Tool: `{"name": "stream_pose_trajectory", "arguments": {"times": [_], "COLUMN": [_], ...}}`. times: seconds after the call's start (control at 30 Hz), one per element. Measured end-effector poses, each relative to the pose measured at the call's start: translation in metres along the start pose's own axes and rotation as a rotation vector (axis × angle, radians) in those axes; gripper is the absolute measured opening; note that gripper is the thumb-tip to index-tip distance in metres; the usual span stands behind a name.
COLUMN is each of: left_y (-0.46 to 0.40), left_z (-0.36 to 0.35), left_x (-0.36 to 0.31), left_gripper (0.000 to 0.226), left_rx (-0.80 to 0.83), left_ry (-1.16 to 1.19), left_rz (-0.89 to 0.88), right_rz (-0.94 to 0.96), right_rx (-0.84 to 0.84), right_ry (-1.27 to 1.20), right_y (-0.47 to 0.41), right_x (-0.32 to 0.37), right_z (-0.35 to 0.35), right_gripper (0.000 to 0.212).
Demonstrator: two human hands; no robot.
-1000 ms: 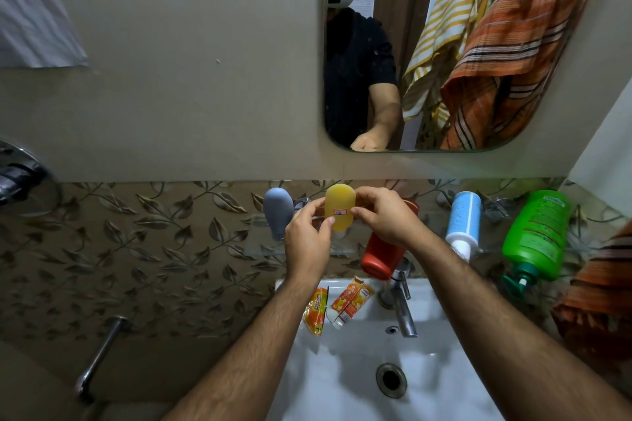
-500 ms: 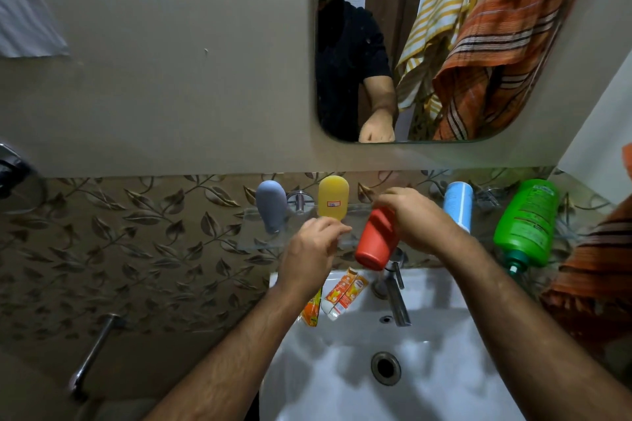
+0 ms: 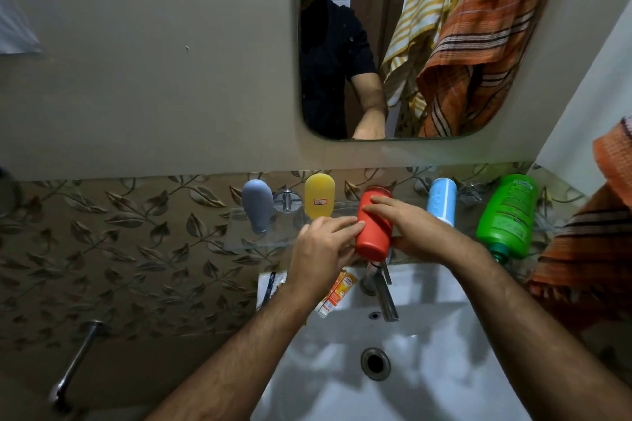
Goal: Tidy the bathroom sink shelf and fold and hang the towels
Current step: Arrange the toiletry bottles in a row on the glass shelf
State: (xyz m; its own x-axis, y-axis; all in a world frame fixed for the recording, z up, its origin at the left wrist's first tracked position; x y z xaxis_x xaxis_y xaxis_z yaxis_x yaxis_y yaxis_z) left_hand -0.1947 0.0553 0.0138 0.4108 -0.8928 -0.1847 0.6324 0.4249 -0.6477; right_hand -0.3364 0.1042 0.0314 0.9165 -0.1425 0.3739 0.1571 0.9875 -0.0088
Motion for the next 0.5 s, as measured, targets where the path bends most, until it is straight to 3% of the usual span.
{"name": "stream_pose_trajectory", "arguments": {"times": [0.23,0.37,0.5], "left_y": [-0.028,-0.042,-0.050], "left_z": [0.010,0.014,-0.002], "left_x": [-0.004,-0.016,-0.026], "left_gripper": [0.043,0.043,0.048], "left_rx": [-0.116,-0.194,-0.152], "left_ry": [0.443,0.483,0.503], "left_rz": [0.262,0.382,0.438], "right_rz": [0.158,0.179,0.136], "right_rx": [-0.140,-0.278,-0.402], "right_ry": [-0.545,-0.783,-0.985], "right_y": [0.004,0.001,-0.003], "right_x": [-0.017,-0.022,-0.033], "right_z": [0.033,0.044,0.053], "right_gripper": [0.051,0.042,0.028]}}
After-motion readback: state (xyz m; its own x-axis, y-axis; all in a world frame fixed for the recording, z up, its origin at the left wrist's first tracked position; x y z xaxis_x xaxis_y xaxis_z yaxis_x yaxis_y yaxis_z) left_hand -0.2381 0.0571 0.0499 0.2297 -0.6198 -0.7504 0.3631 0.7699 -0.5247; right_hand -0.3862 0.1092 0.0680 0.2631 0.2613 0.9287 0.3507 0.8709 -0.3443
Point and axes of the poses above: each hand's wrist, its own y-axis away from the middle knuckle, its own z-axis out of the back of the hand, x = y × z, the point moved 7 cm from there along -y, towards the middle knuckle, and after that the axes turned 11 degrees about -y, right-handed, at the moved point
